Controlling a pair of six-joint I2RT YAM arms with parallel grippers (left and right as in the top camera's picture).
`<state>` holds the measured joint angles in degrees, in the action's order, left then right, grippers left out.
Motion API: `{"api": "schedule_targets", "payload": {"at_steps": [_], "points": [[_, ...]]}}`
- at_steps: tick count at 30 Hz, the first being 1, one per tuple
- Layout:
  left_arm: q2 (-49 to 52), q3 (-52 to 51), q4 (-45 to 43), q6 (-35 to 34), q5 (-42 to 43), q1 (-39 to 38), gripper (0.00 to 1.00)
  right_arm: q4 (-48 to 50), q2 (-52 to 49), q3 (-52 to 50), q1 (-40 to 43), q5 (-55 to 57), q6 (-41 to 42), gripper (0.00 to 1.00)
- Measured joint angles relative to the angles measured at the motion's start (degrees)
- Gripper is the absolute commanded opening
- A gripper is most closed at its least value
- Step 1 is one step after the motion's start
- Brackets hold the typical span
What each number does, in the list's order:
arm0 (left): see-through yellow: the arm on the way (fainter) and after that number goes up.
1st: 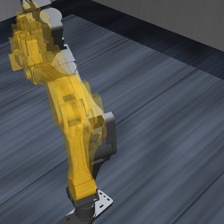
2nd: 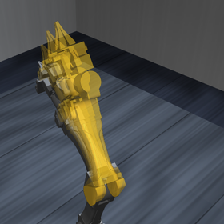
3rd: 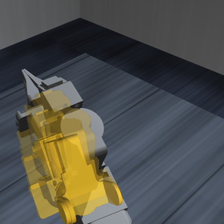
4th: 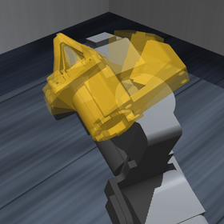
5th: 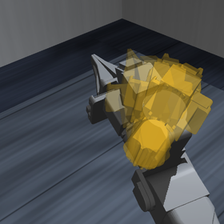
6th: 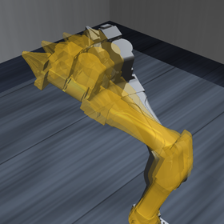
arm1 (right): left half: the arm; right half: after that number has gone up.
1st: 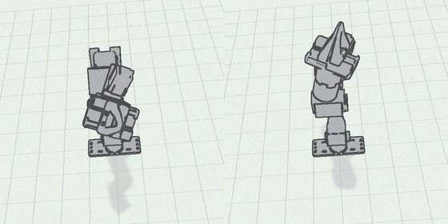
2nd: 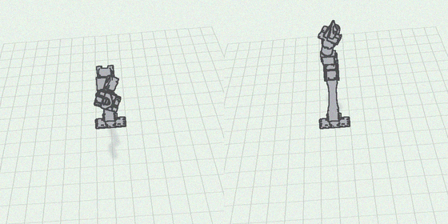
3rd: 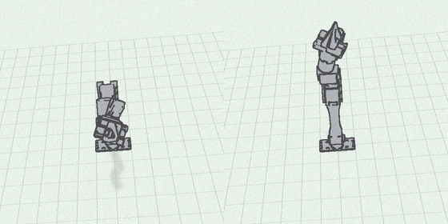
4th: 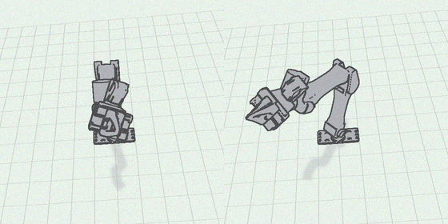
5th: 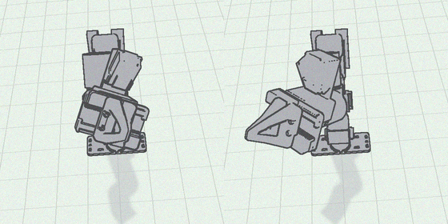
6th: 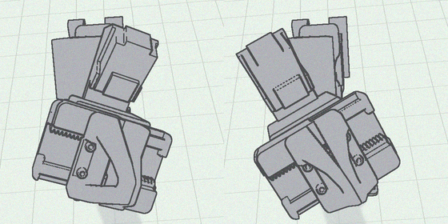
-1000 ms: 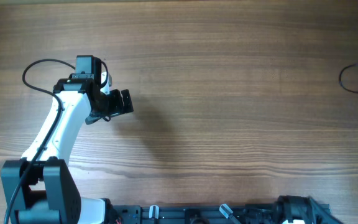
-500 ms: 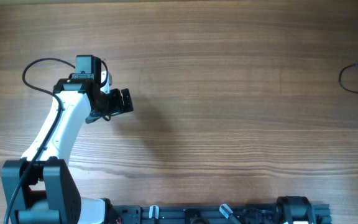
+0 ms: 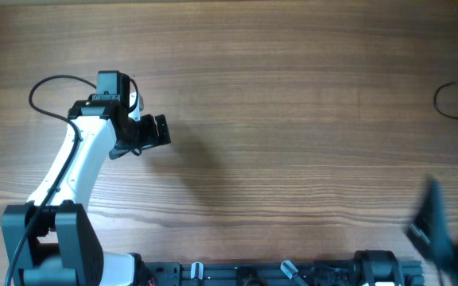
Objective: Untangle cables
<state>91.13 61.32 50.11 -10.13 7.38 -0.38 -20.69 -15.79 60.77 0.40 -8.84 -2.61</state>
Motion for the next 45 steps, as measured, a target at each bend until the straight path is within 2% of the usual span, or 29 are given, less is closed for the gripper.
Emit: {"api": "schedule_targets", "payload": {"at_steps": [5,10,22,27,35,45], "points": [[0.00,0.00,-0.07,0.00,0.00,0.00,1.00,8.85,-0.28,-21.51,0.00,-5.31,7.17,1.00],[0.00,0.00,-0.09,0.02,-0.02,0.00,1.00,12.33,-0.31,-35.63,0.00,-7.69,8.39,1.00],[0.00,0.00,0.26,0.02,0.00,0.00,1.00,16.46,-0.31,-51.78,0.00,-7.82,9.11,1.00],[0.00,0.00,0.26,0.02,0.00,0.00,1.00,13.84,-0.31,-53.64,0.00,-7.85,10.16,1.00],[0.00,0.00,0.26,0.02,-0.02,0.00,1.00,1.60,-0.26,-53.79,0.00,-5.60,11.43,1.00],[0.00,0.00,-0.02,0.00,0.00,0.00,1.00,1.16,-0.26,-53.79,0.00,-5.01,13.97,1.00]]}}
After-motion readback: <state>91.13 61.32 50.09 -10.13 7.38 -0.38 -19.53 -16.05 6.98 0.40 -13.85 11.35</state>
